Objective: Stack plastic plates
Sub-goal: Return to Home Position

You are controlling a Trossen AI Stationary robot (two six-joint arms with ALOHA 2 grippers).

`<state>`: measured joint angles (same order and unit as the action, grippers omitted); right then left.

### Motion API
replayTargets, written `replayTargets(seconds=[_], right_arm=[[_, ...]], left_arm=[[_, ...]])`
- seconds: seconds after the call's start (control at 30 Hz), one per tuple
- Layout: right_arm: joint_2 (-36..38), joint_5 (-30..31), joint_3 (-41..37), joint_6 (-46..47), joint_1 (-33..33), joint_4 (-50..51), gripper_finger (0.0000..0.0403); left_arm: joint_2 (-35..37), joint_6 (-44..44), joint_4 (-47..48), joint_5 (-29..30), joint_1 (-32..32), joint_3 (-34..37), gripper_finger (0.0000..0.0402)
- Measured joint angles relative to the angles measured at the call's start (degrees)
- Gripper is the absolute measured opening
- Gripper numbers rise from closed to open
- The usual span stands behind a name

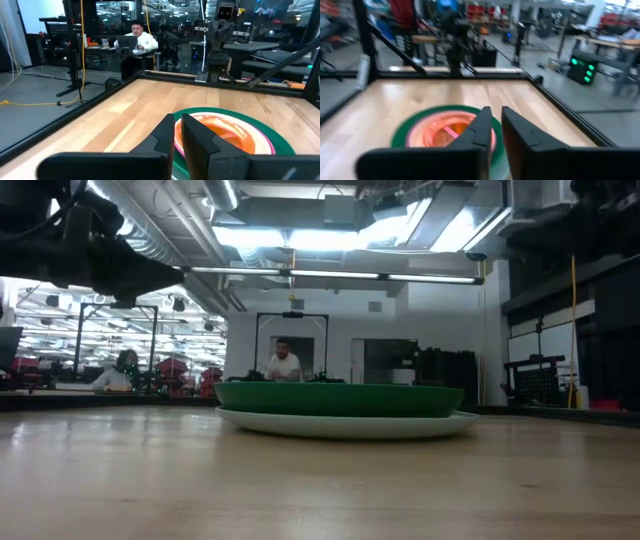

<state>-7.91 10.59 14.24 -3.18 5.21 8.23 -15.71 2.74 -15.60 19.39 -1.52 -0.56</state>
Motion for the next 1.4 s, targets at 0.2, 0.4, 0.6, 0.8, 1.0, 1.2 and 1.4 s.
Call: replayTargets(seconds=[0.2,0.4,0.6,0.8,1.0,1.2,1.4], right_arm=[[5.62,-3.84,-0.56,0.54,0.0,0.55,0.0008],[7.76,-3.61,-7.5,1.9,0.0,-6.12,0.0009],[7.69,-3.63,-13.84,3.12,0.0,-13.83,0.0001],[7.52,-2.63,-13.84,3.57,0.0,-10.85,0.0001],[7.38,-4.74,-13.79,4.53,0.0,-10.28,0.0001],[7.33,-5.31,-13.79,5.67,0.0,-10.08,0.0001],[7.26,-5.34,-13.79,7.72,0.02,-10.06,0.0001]], left_arm=[[7.14,1.17,6.53,-0.37,0.0,0.0,0.0003],[11.05,1.2,7.72,-0.79,0.0,0.07,0.0003],[11.81,0.78,8.72,-0.85,0.0,0.08,0.0001],[12.01,-0.68,9.47,-0.95,0.0,0.09,0.0002],[15.57,0.08,12.35,-2.21,0.0,0.11,0.0002],[15.6,1.26,12.61,-3.85,0.0,0.11,0.0002],[15.59,1.65,12.55,-3.71,0.0,0.11,0.0002]])
